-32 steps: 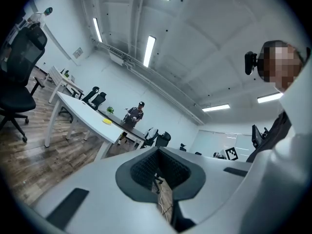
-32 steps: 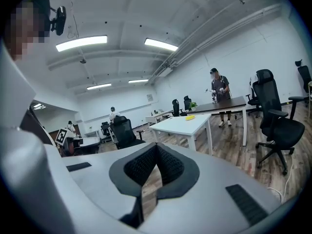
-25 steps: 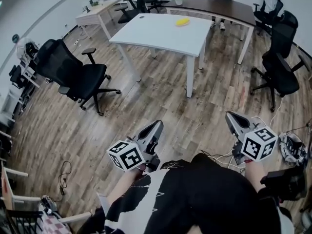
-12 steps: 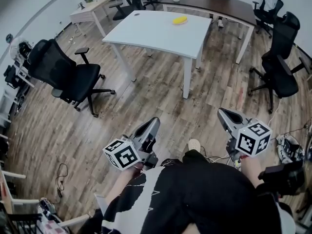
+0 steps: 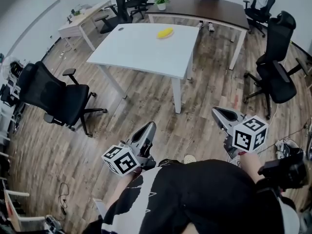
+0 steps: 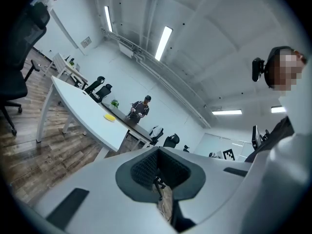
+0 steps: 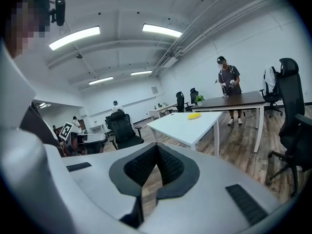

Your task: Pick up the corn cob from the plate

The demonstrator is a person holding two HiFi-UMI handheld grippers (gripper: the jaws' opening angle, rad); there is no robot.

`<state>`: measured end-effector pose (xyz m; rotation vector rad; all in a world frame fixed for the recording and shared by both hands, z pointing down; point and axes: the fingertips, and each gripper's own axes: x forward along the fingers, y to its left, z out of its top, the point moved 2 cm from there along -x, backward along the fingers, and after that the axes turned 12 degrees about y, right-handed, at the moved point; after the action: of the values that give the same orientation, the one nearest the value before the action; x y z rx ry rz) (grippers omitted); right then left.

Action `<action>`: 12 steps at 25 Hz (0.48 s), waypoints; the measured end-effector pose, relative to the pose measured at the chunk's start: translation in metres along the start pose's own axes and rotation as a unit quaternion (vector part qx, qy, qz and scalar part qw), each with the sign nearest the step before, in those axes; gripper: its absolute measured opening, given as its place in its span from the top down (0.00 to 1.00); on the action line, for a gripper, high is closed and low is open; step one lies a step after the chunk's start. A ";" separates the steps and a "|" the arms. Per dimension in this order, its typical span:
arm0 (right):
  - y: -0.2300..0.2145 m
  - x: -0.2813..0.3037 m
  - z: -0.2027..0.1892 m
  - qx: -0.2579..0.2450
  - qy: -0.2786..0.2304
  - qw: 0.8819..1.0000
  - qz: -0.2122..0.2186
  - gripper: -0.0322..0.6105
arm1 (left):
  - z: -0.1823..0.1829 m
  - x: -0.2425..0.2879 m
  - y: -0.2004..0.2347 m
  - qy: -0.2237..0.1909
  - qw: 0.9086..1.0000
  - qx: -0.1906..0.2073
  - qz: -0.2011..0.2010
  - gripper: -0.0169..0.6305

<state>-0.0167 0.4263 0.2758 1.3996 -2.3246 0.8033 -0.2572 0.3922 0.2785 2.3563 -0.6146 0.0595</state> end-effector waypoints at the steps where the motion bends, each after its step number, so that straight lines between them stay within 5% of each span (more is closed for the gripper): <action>1: -0.013 0.003 0.009 0.002 0.002 1.000 -0.003 0.93 | 0.007 0.015 0.003 0.001 1.000 0.002 -0.002 0.95; 12: -0.119 0.061 0.067 -0.006 0.023 1.000 0.007 0.93 | 0.061 0.141 0.038 -0.006 0.999 0.009 -0.037 0.95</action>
<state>0.0605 0.2990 0.2913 1.3453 -2.3033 0.8149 -0.1562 0.2699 0.2842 2.3966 -0.5332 0.0188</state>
